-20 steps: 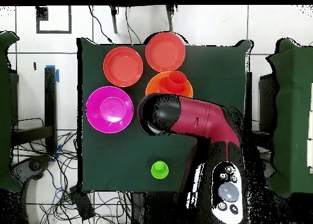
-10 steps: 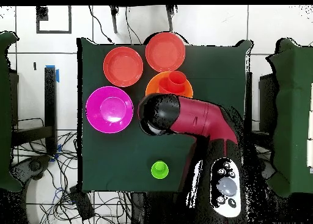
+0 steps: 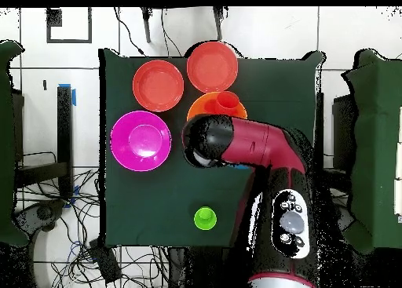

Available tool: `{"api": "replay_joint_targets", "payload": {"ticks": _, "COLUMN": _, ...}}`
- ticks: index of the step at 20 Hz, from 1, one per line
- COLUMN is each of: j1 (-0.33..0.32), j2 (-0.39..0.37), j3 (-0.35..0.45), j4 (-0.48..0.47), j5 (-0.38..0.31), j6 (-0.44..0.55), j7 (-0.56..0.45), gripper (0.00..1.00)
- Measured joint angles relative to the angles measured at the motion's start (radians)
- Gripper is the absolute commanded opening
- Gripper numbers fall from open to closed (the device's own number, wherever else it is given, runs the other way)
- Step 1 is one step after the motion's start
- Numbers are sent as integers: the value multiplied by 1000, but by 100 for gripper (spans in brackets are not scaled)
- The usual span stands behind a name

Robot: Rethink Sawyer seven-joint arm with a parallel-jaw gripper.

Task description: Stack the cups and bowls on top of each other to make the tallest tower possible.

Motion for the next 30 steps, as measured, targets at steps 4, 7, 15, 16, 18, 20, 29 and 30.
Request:
{"api": "replay_joint_targets", "payload": {"ticks": 4, "j1": -30, "j2": 25, "j3": 20, "j4": -28, "j5": -18, "j6": 0, "j7": 0, "gripper": 0}}
{"api": "replay_joint_targets", "payload": {"ticks": 7, "j1": -60, "j2": 49, "j3": 38, "j4": -56, "j5": -29, "j6": 0, "j7": -1, "gripper": 0}}
{"api": "replay_joint_targets", "payload": {"ticks": 15, "j1": -152, "j2": 121, "j3": 87, "j4": -126, "j5": -66, "j6": 0, "j7": -8, "gripper": 0}}
{"api": "replay_joint_targets", "payload": {"ticks": 16, "j1": -161, "j2": 126, "j3": 93, "j4": -131, "j5": -72, "j6": 0, "j7": -10, "gripper": 0}}
{"api": "replay_joint_targets", "payload": {"ticks": 18, "j1": -173, "j2": 134, "j3": 102, "j4": -137, "j5": -81, "j6": 0, "j7": -12, "gripper": 0}}
{"api": "replay_joint_targets", "payload": {"ticks": 20, "j1": -186, "j2": 144, "j3": 110, "j4": -146, "j5": -93, "j6": 0, "j7": -14, "gripper": 0}}
{"api": "replay_joint_targets", "payload": {"ticks": 29, "j1": -232, "j2": 202, "j3": 166, "j4": -205, "j5": -152, "j6": 0, "j7": -30, "gripper": 0}}
{"api": "replay_joint_targets", "payload": {"ticks": 30, "j1": -238, "j2": 209, "j3": 174, "j4": -211, "j5": -160, "j6": 0, "j7": -38, "gripper": 0}}
